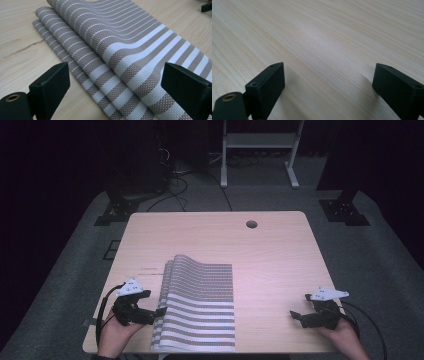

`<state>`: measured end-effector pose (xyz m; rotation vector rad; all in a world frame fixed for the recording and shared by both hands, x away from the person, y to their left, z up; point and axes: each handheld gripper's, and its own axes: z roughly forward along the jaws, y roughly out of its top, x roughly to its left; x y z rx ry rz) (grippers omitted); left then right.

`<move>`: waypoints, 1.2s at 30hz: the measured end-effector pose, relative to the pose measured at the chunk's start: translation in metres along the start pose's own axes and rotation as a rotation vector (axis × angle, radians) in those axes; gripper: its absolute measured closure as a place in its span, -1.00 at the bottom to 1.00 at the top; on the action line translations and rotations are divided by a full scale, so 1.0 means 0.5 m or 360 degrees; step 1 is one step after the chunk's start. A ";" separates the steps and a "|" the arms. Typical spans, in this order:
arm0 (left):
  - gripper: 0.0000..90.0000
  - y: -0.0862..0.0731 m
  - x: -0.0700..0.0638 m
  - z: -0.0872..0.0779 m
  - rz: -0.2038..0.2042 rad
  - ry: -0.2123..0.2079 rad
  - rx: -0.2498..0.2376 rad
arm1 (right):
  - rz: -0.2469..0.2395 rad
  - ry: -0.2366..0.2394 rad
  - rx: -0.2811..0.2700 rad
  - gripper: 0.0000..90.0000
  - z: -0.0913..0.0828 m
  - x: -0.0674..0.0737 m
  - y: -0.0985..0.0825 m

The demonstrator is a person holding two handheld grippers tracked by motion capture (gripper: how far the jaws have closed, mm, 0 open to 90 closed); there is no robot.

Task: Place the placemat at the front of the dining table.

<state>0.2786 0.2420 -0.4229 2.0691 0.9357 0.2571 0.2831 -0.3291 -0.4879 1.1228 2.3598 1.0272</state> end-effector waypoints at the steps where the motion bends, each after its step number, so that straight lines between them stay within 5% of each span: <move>1: -0.83 0.001 -0.003 0.003 0.0008 -0.0009 0.0008 | 0.0000 0.0000 0.0000 -0.79 0.000 0.000 0.000; 18: -0.71 0.006 -0.031 0.056 0.0064 -0.0106 0.0087 | 0.0002 0.0001 0.0001 -0.79 0.000 0.000 0.000; 27: -0.68 -0.004 -0.029 0.088 0.0070 -0.0068 0.0187 | 0.0001 0.0000 0.0001 -0.79 0.000 0.000 0.000; 36: -0.66 -0.017 -0.030 0.112 0.0072 -0.0100 0.0233 | 0.0001 0.0000 0.0001 -0.79 0.000 0.000 0.000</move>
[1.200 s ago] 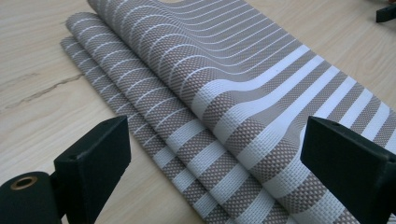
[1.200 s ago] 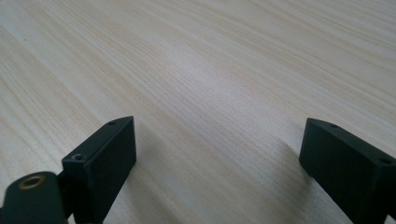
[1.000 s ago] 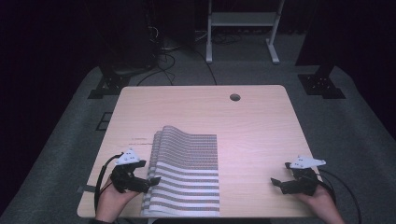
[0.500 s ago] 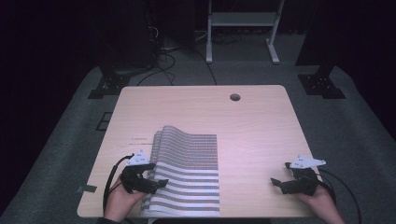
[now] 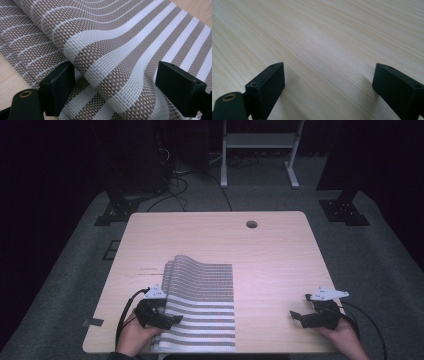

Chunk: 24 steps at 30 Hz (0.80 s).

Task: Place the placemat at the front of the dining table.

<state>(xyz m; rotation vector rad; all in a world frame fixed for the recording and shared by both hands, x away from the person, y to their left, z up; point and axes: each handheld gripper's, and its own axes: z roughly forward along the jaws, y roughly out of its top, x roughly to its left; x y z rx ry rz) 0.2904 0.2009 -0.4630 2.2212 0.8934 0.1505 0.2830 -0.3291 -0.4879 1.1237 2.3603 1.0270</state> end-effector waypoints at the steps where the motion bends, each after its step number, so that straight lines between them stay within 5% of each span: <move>1: -0.66 0.001 -0.001 0.003 0.0003 -0.0010 0.0003 | 0.0000 0.0000 0.0000 -0.79 0.000 0.000 0.000; 5: -0.61 0.001 0.001 0.004 -0.0002 -0.0021 0.0000 | 0.0000 0.0000 0.0000 -0.79 0.000 0.000 0.000; 14: -0.09 0.006 0.010 -0.003 -0.0121 -0.0030 0.0009 | 0.0002 -0.0001 -0.0001 -0.79 0.001 0.000 0.000; 24: 0.78 0.009 0.008 -0.013 -0.0126 -0.0071 0.0019 | 0.0002 -0.0002 -0.0001 -0.79 0.001 0.000 0.000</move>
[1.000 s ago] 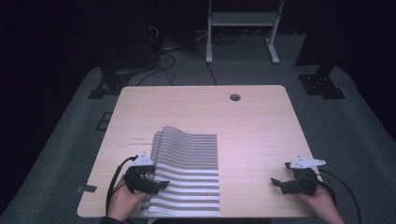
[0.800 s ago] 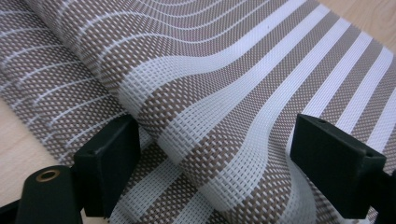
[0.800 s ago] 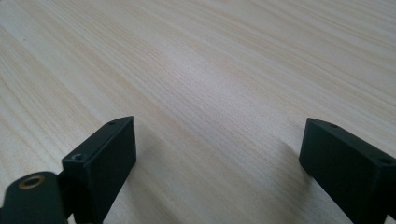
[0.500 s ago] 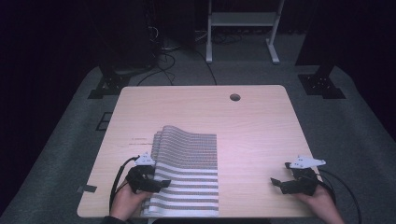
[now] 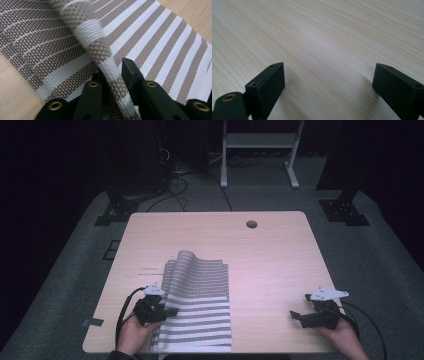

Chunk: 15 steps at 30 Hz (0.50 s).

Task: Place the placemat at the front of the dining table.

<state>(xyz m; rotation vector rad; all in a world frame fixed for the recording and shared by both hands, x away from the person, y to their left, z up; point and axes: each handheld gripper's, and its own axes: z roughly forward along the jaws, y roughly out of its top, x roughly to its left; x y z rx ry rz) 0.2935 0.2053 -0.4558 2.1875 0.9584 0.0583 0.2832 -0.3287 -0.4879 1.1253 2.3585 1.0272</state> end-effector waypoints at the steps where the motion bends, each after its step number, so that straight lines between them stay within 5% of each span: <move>1: 0.82 0.001 0.000 0.000 -0.0001 -0.0001 -0.0002 | 0.0000 0.0000 0.0000 -0.79 0.000 0.000 0.000; 15: 0.93 0.033 -0.015 0.004 0.0035 -0.0008 -0.0018 | 0.0001 0.0000 0.0000 -0.79 0.000 0.000 0.000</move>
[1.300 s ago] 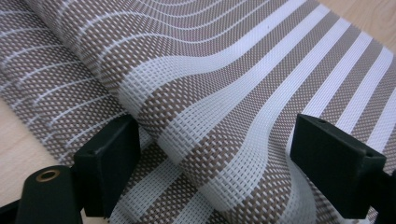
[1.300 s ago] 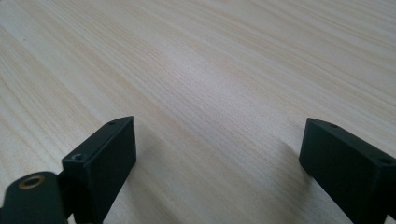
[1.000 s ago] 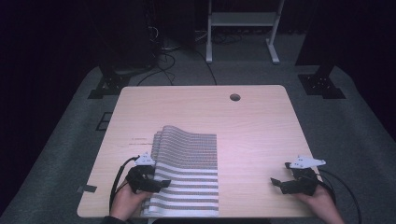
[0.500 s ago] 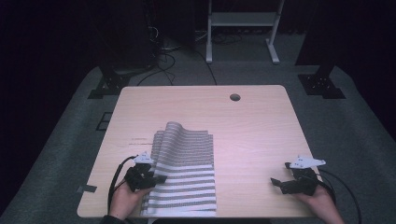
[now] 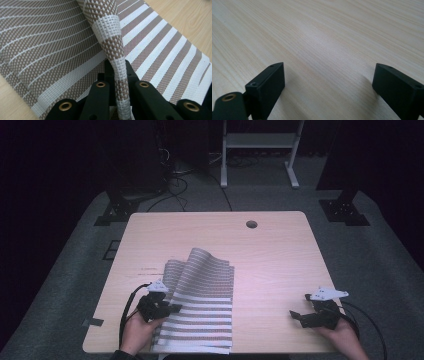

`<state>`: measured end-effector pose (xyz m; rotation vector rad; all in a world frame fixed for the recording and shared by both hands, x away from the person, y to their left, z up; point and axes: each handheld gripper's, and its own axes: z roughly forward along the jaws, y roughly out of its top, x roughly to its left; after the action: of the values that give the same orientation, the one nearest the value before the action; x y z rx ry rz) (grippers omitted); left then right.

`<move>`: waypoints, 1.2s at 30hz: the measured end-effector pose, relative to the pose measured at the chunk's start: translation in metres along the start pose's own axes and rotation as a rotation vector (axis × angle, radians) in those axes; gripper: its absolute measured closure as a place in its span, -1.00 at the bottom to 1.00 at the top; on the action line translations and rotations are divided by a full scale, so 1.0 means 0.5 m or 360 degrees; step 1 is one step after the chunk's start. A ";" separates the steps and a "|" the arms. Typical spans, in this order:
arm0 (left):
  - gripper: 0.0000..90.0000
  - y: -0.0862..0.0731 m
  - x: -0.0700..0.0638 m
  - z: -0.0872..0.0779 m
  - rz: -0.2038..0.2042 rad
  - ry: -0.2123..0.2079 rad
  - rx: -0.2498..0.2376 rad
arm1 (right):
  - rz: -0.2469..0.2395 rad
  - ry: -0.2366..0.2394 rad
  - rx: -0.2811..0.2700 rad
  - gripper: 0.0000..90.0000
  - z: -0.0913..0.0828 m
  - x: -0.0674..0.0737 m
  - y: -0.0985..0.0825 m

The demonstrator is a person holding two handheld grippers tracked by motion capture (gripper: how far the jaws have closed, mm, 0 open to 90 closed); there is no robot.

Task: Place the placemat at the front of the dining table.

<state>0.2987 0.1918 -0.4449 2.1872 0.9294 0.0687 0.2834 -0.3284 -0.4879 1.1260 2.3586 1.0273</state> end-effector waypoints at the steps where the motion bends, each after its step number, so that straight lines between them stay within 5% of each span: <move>1: 0.94 0.000 0.000 0.000 0.0000 0.0000 0.0000 | 0.0000 0.0000 0.0000 -0.79 0.000 0.000 0.000; 15: 0.97 0.041 -0.011 0.016 -0.0021 -0.0017 -0.0021 | 0.0000 0.0000 0.0000 -0.79 0.000 0.000 0.000; 36: 0.97 0.146 -0.041 0.109 0.0071 -0.0061 0.0015 | 0.0000 0.0000 0.0001 -0.79 0.000 0.000 0.000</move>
<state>0.3446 0.1118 -0.4319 2.2103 0.8614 0.0439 0.2834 -0.3284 -0.4879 1.1265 2.3590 1.0271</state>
